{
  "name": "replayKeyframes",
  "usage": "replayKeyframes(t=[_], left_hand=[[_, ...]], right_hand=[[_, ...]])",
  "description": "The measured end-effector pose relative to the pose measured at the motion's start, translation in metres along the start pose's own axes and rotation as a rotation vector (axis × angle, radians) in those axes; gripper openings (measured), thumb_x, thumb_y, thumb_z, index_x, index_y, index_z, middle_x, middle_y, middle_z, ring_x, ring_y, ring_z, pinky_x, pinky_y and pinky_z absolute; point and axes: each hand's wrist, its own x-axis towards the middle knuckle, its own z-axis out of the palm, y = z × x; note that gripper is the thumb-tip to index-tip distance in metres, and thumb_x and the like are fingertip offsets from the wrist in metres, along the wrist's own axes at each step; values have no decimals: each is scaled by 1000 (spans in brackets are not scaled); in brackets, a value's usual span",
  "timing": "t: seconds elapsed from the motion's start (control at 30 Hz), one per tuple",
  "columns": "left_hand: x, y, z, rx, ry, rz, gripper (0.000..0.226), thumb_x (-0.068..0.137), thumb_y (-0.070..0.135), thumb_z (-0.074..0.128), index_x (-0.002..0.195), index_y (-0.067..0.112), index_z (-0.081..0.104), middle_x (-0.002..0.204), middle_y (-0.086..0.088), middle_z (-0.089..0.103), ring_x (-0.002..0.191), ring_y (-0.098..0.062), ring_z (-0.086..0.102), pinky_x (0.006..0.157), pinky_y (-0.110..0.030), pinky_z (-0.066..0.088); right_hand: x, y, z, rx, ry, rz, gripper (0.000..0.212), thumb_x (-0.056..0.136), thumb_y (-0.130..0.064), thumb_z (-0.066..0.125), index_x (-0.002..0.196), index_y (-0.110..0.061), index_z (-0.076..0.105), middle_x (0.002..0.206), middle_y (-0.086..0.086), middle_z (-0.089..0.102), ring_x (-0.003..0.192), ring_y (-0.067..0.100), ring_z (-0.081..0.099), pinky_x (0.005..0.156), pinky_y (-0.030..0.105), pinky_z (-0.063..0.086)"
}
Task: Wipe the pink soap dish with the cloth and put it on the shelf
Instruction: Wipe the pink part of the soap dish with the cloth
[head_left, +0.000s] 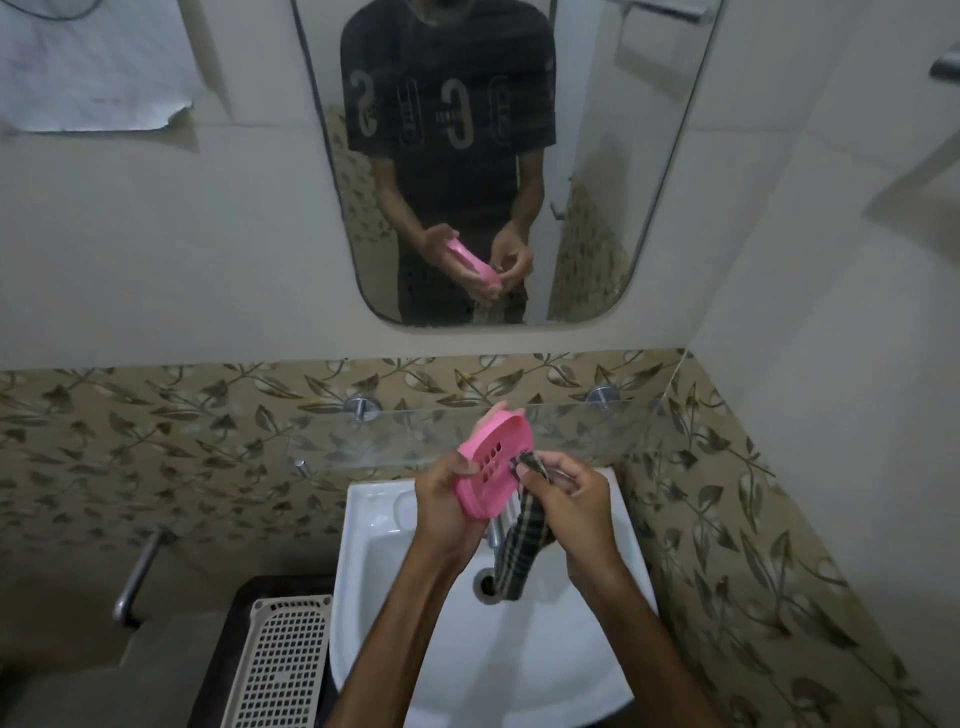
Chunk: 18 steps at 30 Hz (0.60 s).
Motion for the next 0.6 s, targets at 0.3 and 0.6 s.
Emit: replayKeyframes(t=[0.3,0.6], left_hand=[[9,20,-10,98,-196,-116,87,63,10,59,148,24,54,140,-19,57,112,-32,64,80,-44,59],[8,18,-15,-65,57,-58,44,61,8,46,90,2,78,91,-17,69,78,-29,68,69,-38,59]], right_hand=[[11,-12,-1,-328,-21,-358,30,87,-11,79,91,-41,75,87,-21,77,83,2,74,71,21,62],[6,-20,3,-694,-146,-807,22,91,-2,68,106,-15,78,115,0,61,93,-2,57,82,5,47]])
